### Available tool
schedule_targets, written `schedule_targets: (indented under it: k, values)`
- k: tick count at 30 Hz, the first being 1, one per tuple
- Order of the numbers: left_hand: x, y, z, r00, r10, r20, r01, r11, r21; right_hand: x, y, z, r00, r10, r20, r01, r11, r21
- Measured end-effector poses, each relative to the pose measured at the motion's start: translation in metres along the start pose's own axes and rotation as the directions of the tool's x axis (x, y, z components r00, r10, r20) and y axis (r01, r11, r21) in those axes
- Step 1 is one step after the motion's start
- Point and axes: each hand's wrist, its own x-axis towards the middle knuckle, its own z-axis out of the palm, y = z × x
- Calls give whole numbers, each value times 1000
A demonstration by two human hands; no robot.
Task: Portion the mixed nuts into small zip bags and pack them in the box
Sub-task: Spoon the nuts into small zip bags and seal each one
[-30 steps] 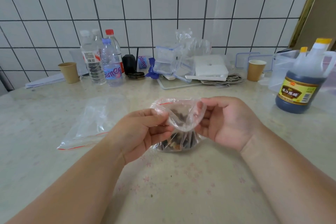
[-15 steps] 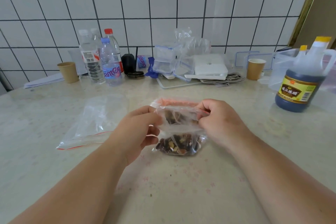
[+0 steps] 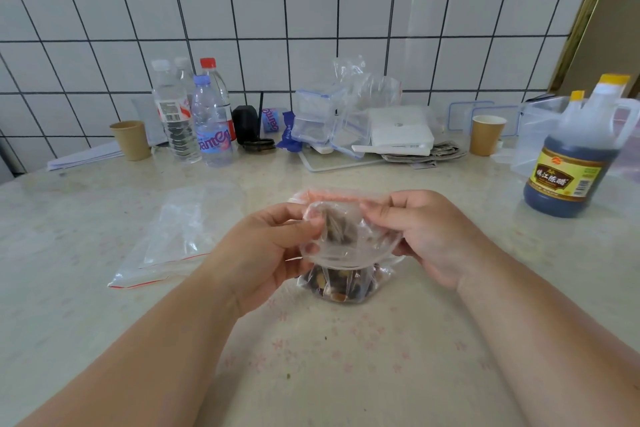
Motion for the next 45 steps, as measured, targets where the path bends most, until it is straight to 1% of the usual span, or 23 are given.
schedule_targets:
  k: [3,5,7,8,10,12,13,15,17,19,22,25,28,30,32,33,34,35,36,37,38,41,45]
  values:
    - [1,-2,0,993,52,-105,-38,991,131,-2,-2,-4,993,-106,50,115,966,-231]
    - [1,-5,0,968,151,-199,-87,950,301,-1,-2,-7,985,-164,61,174,896,-408]
    - [3,-8,-1,919,266,-292,-98,869,485,0,1,-7,974,-228,0,190,813,-551]
    - [4,-8,-1,899,298,-322,-86,839,537,1,3,-5,966,-252,-52,174,789,-590]
    - [5,-9,0,896,285,-340,-58,835,547,2,5,-1,947,-277,-164,114,764,-636]
    - [4,-8,1,928,188,-321,-45,914,403,2,6,1,942,-236,-239,35,777,-629]
    - [4,-6,1,945,125,-304,-34,957,289,2,5,2,952,-169,-256,-4,827,-562]
    - [3,-3,2,969,19,-245,5,995,98,-1,0,5,973,0,-232,-71,952,-297]
    - [2,-1,4,987,-43,-157,44,999,3,-3,-5,7,980,118,-157,-122,992,-15]
    - [4,-1,3,994,-82,-70,75,993,-88,-3,-9,7,983,179,-37,-167,961,220]
    - [6,0,-3,996,-80,41,88,967,-240,-3,-14,2,968,196,159,-249,843,478]
    - [6,1,-7,995,-67,70,86,945,-316,-5,-16,-3,956,144,255,-271,762,588]
    - [6,-1,-4,999,-38,29,44,964,-262,-4,-14,-2,972,95,216,-209,774,597]
    - [6,-2,-1,999,-27,-37,21,988,-155,-3,-11,1,979,123,163,-193,823,534]
    - [6,-5,0,991,16,-134,-9,999,49,-2,-7,5,986,156,55,-165,897,411]
    - [6,-6,1,981,48,-187,-18,988,156,-1,-4,7,989,145,-33,-129,949,288]
    - [6,-7,1,967,83,-239,-20,966,258,-1,0,8,987,92,-133,-79,992,97]
    - [6,-8,1,949,121,-291,-13,937,349,0,3,7,977,6,-214,-34,991,-129]
    - [7,-10,0,928,160,-337,1,902,431,0,5,7,963,-79,-257,-11,943,-331]
    - [8,-11,0,907,199,-370,12,868,496,0,5,6,952,-134,-274,-6,890,-457]
    - [7,-12,0,893,232,-385,13,843,538,-1,5,6,948,-155,-277,-5,865,-502]
    - [6,-11,1,890,272,-367,-17,822,569,-4,2,8,947,-171,-273,27,887,-462]
    - [-2,-5,4,909,287,-301,-103,857,506,-8,-3,13,936,-192,-294,63,915,-398]
